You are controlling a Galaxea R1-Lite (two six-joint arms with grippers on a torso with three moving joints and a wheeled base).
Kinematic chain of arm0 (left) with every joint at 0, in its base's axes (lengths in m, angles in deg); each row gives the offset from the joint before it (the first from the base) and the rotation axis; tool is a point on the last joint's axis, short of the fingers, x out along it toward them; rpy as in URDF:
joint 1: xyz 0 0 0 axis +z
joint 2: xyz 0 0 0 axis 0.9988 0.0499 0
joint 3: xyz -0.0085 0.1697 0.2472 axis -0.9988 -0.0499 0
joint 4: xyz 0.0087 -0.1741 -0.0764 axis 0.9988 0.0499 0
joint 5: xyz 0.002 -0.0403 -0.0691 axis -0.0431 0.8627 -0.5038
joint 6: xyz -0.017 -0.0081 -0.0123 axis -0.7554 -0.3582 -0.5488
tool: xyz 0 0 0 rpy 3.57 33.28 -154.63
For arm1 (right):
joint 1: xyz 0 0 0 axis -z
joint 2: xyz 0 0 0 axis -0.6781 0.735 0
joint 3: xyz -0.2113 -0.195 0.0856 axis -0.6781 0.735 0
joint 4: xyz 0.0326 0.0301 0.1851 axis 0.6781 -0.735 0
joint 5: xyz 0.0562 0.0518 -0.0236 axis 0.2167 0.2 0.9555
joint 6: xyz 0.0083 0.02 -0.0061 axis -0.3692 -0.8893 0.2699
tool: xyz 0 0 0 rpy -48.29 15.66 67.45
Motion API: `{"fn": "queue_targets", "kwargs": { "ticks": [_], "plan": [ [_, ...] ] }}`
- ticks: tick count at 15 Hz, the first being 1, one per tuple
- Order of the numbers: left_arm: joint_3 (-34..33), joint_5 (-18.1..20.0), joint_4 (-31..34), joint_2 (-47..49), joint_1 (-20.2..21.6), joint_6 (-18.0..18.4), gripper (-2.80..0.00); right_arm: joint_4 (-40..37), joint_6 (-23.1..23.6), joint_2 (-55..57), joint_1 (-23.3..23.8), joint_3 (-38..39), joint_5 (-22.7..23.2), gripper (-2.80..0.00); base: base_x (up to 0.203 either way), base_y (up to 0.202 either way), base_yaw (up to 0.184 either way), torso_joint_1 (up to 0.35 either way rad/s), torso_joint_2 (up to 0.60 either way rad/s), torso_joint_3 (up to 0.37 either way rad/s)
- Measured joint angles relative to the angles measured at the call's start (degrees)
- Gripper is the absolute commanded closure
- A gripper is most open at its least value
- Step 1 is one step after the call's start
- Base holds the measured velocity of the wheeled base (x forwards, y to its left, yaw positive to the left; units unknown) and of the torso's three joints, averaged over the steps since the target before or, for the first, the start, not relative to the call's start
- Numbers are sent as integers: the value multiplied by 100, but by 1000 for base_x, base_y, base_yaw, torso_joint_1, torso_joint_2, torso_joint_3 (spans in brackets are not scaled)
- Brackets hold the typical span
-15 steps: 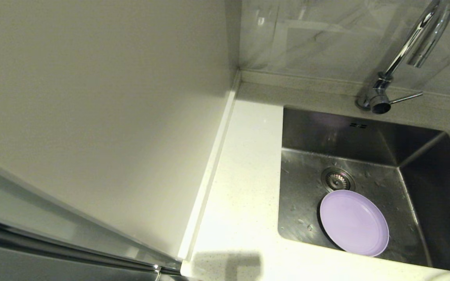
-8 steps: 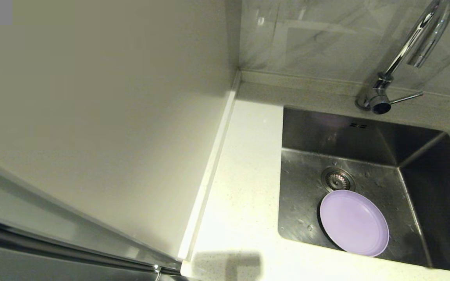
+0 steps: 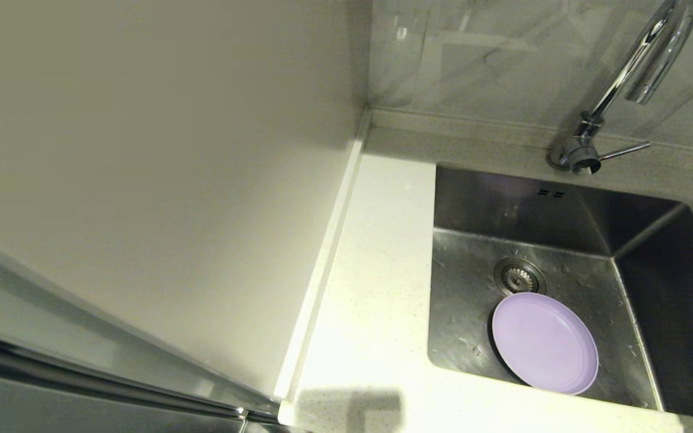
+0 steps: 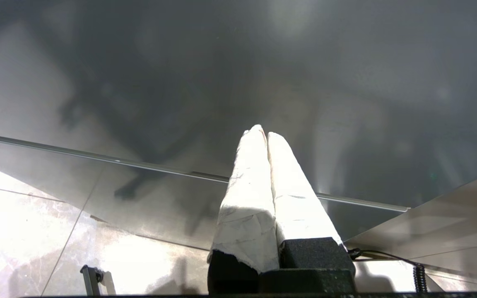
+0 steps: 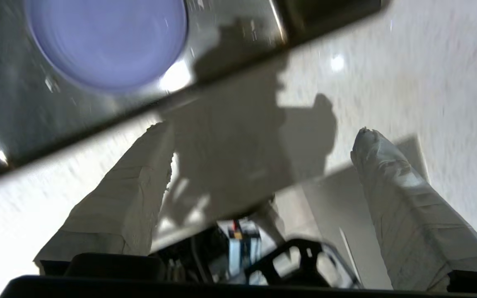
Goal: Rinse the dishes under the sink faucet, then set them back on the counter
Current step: Put a plate back to the table from the sink
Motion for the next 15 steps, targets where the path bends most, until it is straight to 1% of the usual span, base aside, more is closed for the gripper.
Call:
{"fn": "queue_targets", "kwargs": {
  "ticks": [2, 8, 12, 14, 15],
  "plan": [
    [0, 2, 2, 0, 0, 0, 0, -322, 2, -103, -66, 6, -16, -280, 0, 0, 0, 0, 0, 0],
    [0, 2, 2, 0, 0, 2, 0, -367, -16, -155, -33, -6, -39, -280, 0, 0, 0, 0, 0, 0],
    [0, -2, 0, 0, 0, 1, 0, -367, -17, -141, -2, 13, -260, -280, 0, 0, 0, 0, 0, 0],
    [0, -2, 2, 0, 0, -3, 0, -355, 72, -132, -5, 16, -256, -280, 0, 0, 0, 0, 0, 0],
    [0, 0, 0, 0, 0, 0, 0, -335, 208, -118, -5, 16, -257, -280, 0, 0, 0, 0, 0, 0]
  ]
}}
